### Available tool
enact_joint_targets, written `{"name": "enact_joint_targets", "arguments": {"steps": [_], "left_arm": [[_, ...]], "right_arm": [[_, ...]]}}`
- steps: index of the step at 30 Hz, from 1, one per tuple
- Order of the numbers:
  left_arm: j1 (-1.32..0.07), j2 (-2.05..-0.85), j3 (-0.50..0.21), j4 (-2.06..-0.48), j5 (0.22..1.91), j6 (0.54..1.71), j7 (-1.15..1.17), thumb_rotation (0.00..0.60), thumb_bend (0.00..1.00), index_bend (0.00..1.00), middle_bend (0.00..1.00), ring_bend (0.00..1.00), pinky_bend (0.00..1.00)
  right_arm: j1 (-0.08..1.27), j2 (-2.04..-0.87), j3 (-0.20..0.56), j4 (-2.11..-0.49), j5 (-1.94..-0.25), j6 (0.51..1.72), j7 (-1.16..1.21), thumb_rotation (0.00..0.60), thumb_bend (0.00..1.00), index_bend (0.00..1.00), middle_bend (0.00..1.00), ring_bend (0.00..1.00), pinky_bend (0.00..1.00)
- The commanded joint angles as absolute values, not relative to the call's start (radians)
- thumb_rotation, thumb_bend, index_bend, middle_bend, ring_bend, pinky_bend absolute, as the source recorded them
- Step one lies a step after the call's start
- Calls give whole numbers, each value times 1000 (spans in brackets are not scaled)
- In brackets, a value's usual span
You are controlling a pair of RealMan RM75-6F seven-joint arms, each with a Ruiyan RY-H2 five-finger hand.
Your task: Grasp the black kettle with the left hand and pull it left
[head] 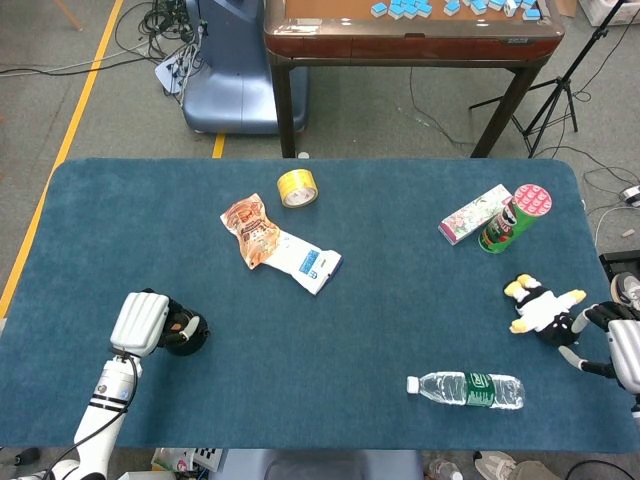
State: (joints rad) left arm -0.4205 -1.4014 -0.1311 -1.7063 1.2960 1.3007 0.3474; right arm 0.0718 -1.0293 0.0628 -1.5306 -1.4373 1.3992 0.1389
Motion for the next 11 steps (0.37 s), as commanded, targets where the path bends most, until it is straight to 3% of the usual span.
{"name": "enact_joint_targets", "arguments": {"steps": [1, 11], "left_arm": [[-420, -1400, -133, -1706, 1296, 1301, 347, 418, 309, 1000, 1000, 1000, 516], [-418, -1398, -134, -1707, 1295, 1301, 345, 416, 309, 1000, 1000, 1000, 516]], "right_arm": [[71, -1028, 63, -1532, -1438, 1401, 138, 600, 178, 541, 459, 283, 286], [69, -1027, 64, -1537, -1437, 1404, 136, 600, 178, 541, 459, 283, 286]]}}
